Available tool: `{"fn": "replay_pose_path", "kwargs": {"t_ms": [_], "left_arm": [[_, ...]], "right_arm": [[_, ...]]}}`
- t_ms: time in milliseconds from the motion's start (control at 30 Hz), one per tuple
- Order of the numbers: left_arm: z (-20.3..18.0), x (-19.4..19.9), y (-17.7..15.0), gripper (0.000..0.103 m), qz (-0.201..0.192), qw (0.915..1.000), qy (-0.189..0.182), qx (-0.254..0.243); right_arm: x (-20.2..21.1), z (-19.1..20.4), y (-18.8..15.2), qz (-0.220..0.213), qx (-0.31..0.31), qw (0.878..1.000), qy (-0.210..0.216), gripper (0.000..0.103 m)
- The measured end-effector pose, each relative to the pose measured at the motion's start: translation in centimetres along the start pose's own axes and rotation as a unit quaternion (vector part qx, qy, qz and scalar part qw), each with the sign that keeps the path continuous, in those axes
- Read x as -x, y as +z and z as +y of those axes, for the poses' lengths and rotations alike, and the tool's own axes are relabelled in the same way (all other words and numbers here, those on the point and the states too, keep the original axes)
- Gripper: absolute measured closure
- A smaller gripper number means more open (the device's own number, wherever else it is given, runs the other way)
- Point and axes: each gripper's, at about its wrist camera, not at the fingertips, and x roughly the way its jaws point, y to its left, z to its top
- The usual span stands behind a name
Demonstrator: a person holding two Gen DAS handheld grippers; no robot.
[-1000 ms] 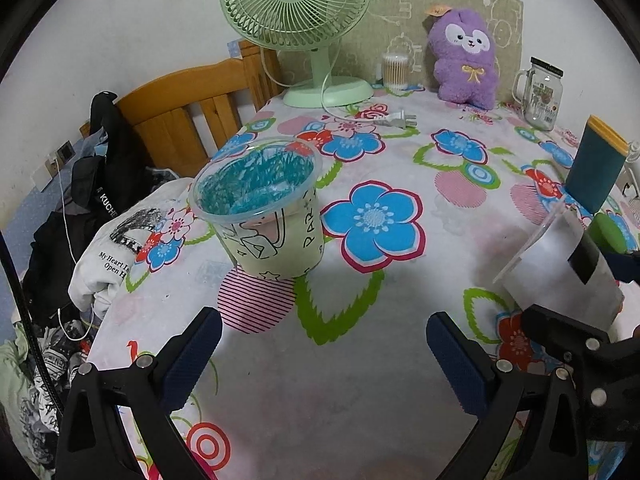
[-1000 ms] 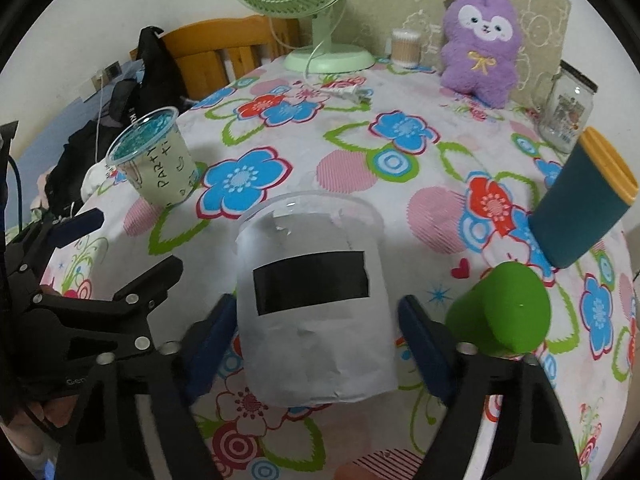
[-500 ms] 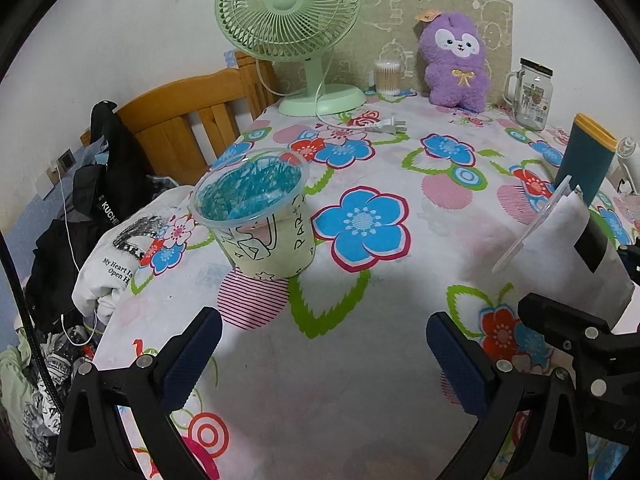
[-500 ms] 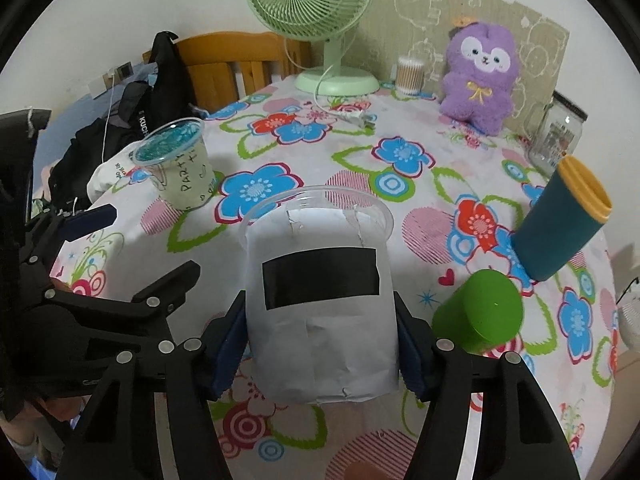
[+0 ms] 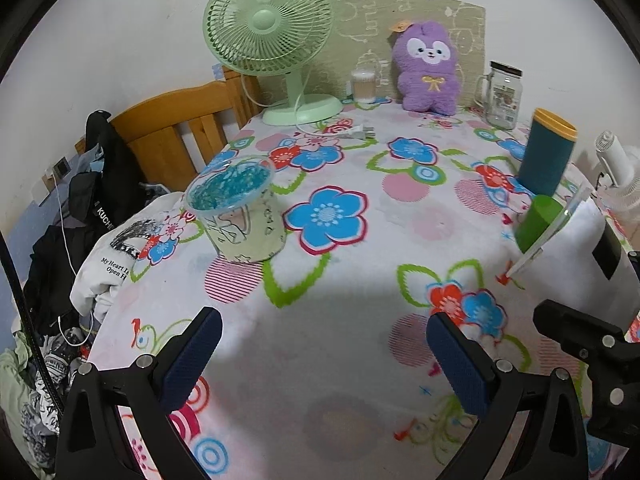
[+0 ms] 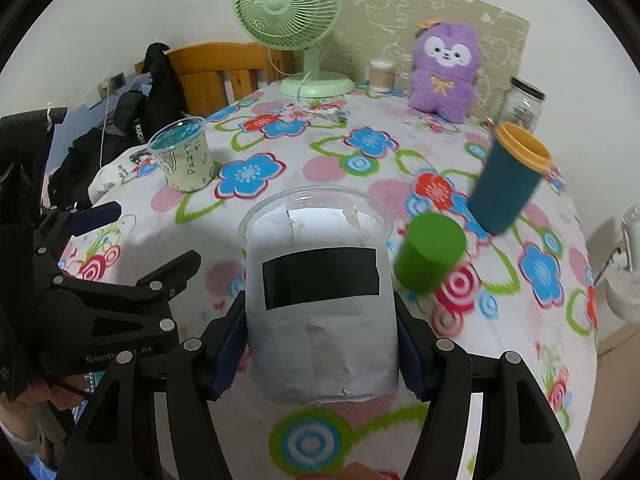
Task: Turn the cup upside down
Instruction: 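Lift the white cup with the right gripper off the table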
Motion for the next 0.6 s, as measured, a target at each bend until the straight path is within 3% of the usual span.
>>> {"fn": "replay_pose_path", "kwargs": {"t_ms": [600], "left_arm": [[-6.1,3.1,-3.2,0.000,0.002,0.9978,-0.043,-0.051]], "right_arm": [[4.6,-3.7,-7.5,0.020,-0.048,0.997,-0.052,0.035]]}}
